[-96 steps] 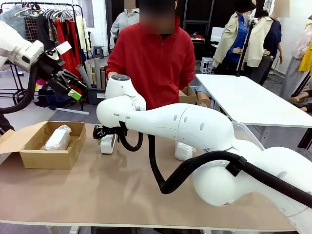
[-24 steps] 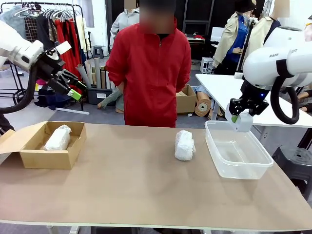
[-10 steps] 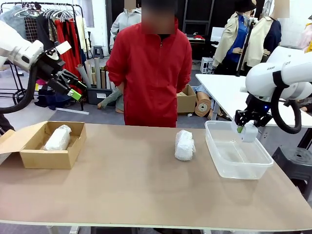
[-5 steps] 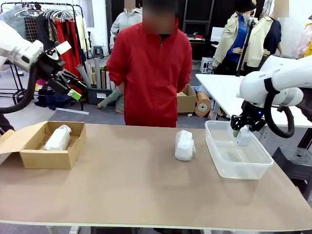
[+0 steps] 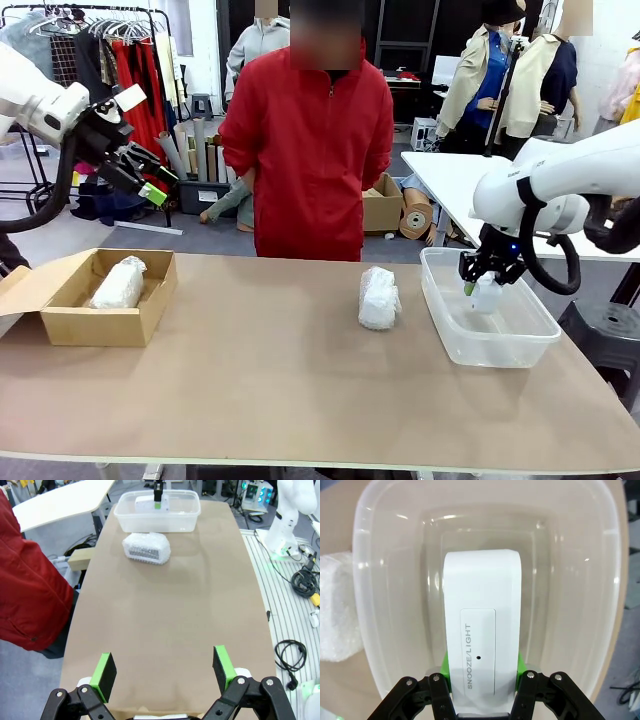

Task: Separate and place wrapped and unwrapped clocks.
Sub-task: If the picked Digital clock is wrapped, place it in the Package Box ; if not, place it in the Organizing box.

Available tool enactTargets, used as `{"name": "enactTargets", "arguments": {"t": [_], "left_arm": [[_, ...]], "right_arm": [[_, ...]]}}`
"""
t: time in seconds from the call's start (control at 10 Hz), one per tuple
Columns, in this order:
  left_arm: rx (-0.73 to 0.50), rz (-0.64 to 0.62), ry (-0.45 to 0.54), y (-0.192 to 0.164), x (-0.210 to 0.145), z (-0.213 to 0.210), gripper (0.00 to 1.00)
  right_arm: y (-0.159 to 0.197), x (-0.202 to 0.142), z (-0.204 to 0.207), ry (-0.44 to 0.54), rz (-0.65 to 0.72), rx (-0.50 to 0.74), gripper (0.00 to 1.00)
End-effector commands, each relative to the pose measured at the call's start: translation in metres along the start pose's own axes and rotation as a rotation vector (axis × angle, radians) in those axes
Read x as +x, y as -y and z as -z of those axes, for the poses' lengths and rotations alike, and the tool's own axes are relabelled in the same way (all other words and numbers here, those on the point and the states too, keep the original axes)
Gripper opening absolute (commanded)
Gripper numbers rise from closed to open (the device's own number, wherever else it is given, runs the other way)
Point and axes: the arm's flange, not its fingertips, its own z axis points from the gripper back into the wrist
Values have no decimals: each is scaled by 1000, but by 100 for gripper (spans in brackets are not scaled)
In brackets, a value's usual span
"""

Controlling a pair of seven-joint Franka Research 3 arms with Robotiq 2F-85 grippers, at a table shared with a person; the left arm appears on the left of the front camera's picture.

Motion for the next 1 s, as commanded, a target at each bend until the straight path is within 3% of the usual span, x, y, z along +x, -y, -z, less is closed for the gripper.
{"name": "enactTargets", "arguments": {"t": [0.0,0.4,0.5,0.9], "left_arm": [[-5,-3,3,1,0,-1,100],[-5,-3,3,1,0,-1,100],[-5,-3,3,1,0,-1,100],[-5,-3,3,1,0,-1,100]], "right_arm": [[-10,9,7,1,12,9,0],[-11,6,30,-48,10,-24,0],[-9,6,31,-59,7,-32,4],[-9,3,23,-93,21,-50,79]]}}
